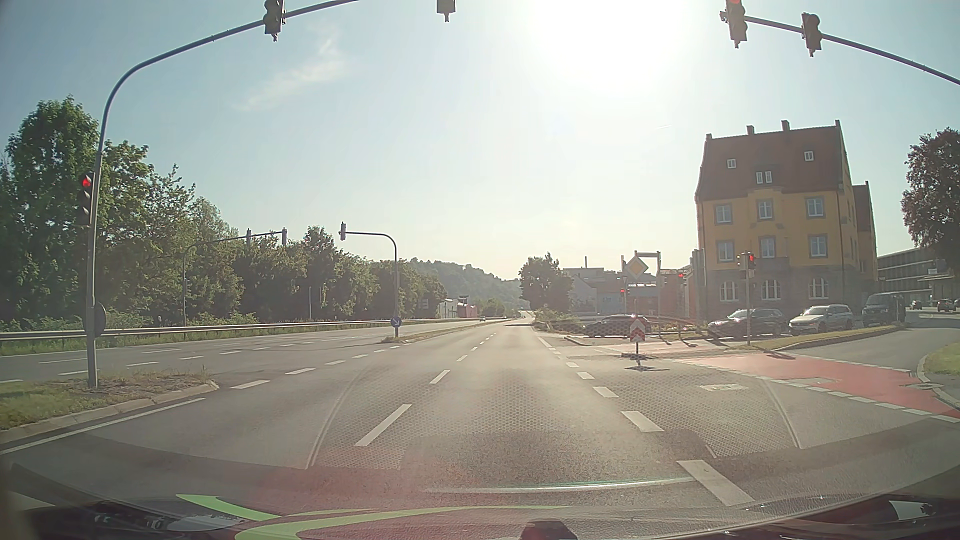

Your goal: Follow the waypoints while adhering to traffic rules and regulations

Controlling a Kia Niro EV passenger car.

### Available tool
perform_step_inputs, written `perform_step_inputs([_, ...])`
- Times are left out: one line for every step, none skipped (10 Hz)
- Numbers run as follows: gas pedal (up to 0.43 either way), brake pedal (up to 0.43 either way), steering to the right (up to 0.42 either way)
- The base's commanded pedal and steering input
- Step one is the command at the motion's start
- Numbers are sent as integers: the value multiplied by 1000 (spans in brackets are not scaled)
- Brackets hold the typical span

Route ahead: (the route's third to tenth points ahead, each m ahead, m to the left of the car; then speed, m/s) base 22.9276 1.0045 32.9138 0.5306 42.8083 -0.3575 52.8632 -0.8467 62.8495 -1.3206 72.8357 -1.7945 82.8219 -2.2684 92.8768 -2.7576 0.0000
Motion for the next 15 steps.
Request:
perform_step_inputs([0,268,5])
perform_step_inputs([0,268,5])
perform_step_inputs([0,262,5])
perform_step_inputs([0,268,5])
perform_step_inputs([0,268,5])
perform_step_inputs([0,268,5])
perform_step_inputs([0,268,5])
perform_step_inputs([0,268,5])
perform_step_inputs([0,268,5])
perform_step_inputs([0,262,5])
perform_step_inputs([0,262,5])
perform_step_inputs([0,268,5])
perform_step_inputs([0,268,5])
perform_step_inputs([0,268,5])
perform_step_inputs([0,268,5])
